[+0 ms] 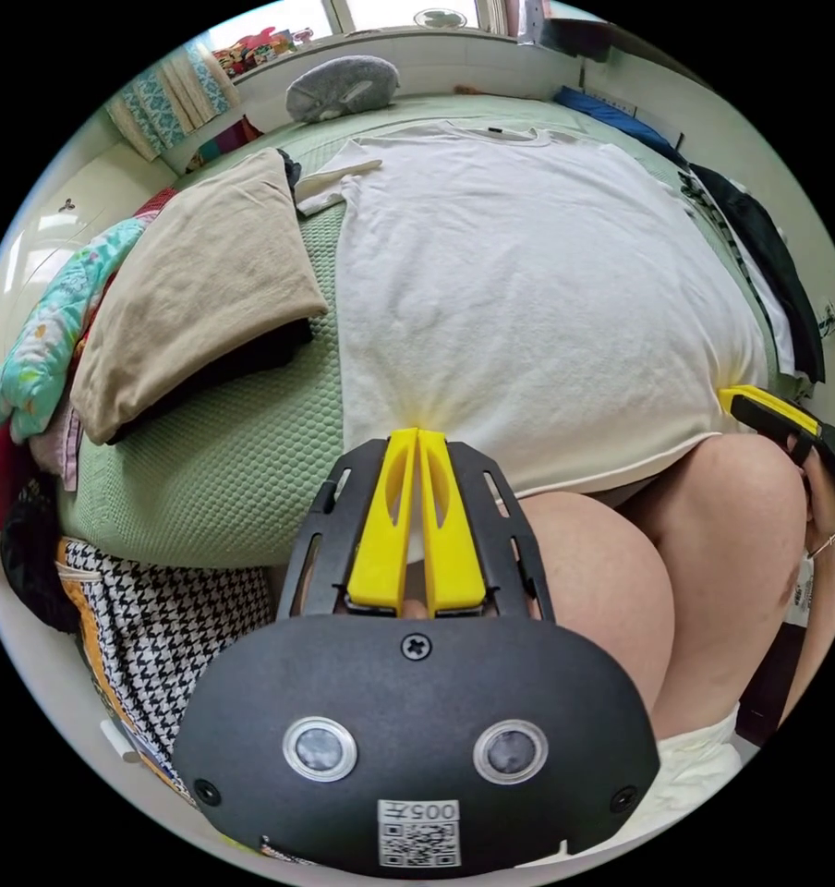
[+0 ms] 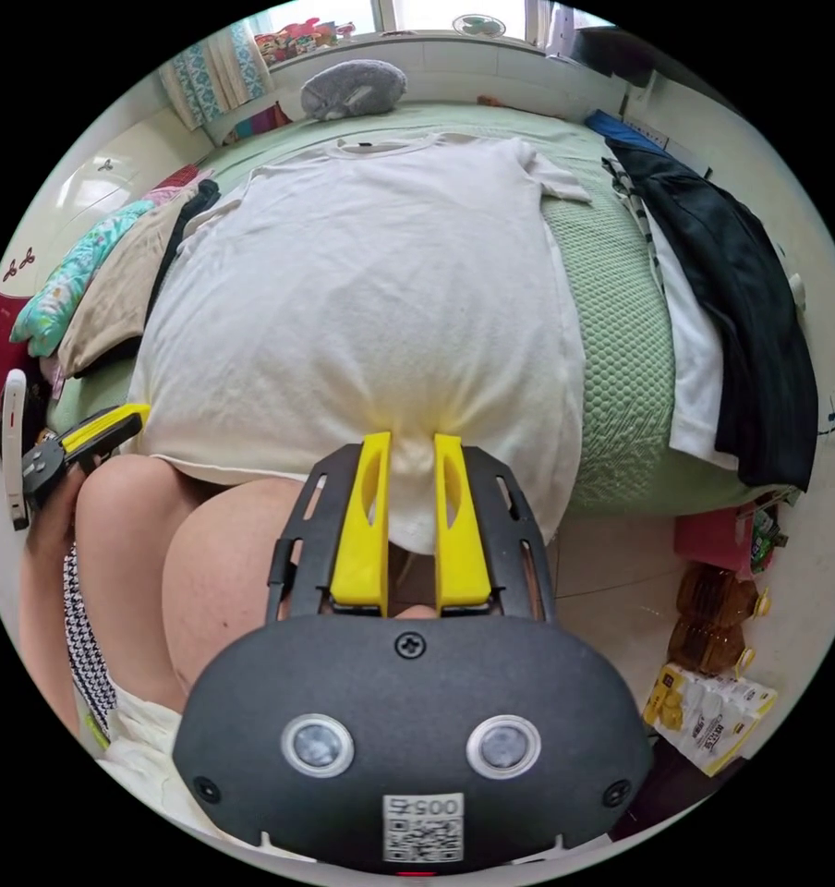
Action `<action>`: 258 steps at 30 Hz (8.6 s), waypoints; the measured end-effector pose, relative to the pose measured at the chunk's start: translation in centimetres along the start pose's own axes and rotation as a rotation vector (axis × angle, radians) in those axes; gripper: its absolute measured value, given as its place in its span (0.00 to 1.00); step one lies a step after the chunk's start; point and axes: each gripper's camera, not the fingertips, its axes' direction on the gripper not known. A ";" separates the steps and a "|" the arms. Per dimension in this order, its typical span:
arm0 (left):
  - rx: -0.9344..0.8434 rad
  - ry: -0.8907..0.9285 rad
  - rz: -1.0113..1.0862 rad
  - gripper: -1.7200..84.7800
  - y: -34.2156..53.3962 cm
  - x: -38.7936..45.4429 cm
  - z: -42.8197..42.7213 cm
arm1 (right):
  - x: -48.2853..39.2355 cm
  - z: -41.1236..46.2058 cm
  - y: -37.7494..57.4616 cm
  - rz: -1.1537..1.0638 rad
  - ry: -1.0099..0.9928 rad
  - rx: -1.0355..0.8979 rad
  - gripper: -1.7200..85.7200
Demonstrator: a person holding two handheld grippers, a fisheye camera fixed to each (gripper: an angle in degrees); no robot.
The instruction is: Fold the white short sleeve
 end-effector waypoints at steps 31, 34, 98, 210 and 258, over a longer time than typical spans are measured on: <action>0.118 0.119 -0.192 0.01 2.1 3.6 -9.2 | -10.2 -5.6 2.8 0.035 0.027 0.155 0.01; 0.107 0.121 -0.217 0.01 2.0 3.5 -9.1 | -9.9 -5.5 3.2 0.087 0.063 0.165 0.01; 0.141 0.042 -0.050 0.01 1.4 13.0 -10.8 | -8.5 -3.0 1.6 0.009 -0.064 0.118 0.01; 0.163 0.412 -0.363 0.03 -31.1 -25.7 8.3 | -15.4 10.9 -40.9 -0.320 -0.288 -0.098 0.02; 0.061 0.330 -0.355 0.02 -35.1 -21.1 12.6 | -10.7 9.1 -39.6 -0.099 -0.193 0.165 0.01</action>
